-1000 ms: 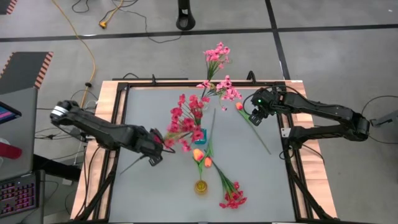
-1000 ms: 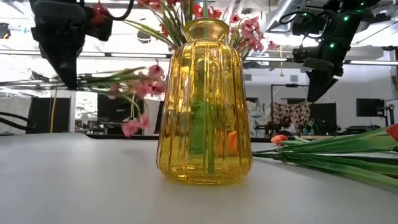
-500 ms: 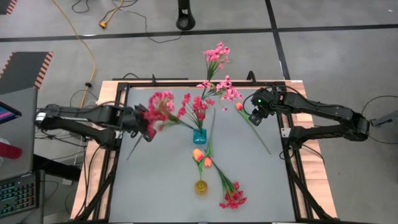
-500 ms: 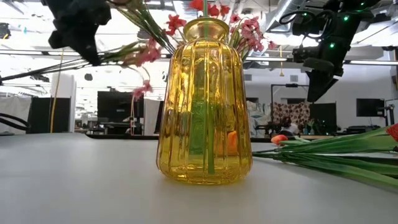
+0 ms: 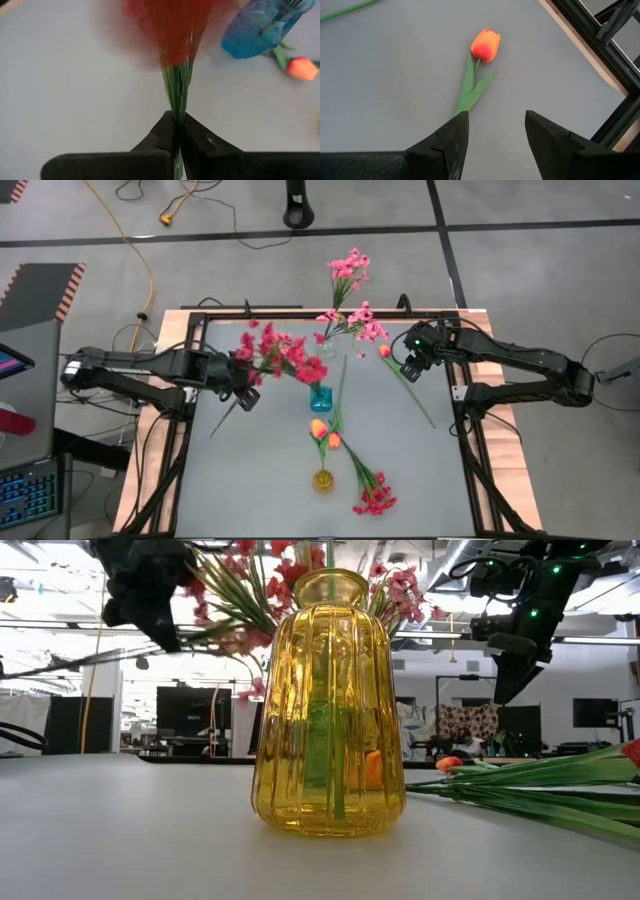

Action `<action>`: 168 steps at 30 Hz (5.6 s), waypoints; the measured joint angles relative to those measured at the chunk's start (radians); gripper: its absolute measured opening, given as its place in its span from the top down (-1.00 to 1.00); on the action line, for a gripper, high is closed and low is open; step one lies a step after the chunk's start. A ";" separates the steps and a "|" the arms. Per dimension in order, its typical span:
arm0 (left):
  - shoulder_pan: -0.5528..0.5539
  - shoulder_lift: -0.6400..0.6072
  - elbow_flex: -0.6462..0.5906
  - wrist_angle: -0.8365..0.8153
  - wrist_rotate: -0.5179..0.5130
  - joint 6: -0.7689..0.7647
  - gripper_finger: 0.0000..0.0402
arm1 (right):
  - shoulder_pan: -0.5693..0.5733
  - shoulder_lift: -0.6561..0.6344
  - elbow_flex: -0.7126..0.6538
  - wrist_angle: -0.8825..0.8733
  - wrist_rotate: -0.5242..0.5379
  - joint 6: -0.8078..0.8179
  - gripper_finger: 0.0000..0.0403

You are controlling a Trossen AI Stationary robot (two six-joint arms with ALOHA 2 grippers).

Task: Sort flowers into vase by color
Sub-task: Put the pink flowers into the transparent vase

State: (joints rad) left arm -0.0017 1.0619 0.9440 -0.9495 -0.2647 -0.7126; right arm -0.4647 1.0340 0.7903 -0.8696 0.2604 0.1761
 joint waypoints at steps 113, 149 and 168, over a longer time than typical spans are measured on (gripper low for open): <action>0.784 0.117 0.181 0.303 0.358 0.784 1.00 | 0.000 0.000 0.000 0.003 0.000 0.000 -0.10; 0.670 0.543 0.097 1.658 0.703 0.603 1.00 | 0.000 0.000 0.000 0.008 0.000 0.000 -0.10; 0.615 0.543 0.098 1.556 0.635 0.700 1.00 | 0.000 0.000 0.000 0.027 0.000 0.000 -0.10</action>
State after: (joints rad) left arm 0.6132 1.6051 1.0416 0.6070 0.3701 -0.0122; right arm -0.4644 1.0340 0.7906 -0.8425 0.2604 0.1764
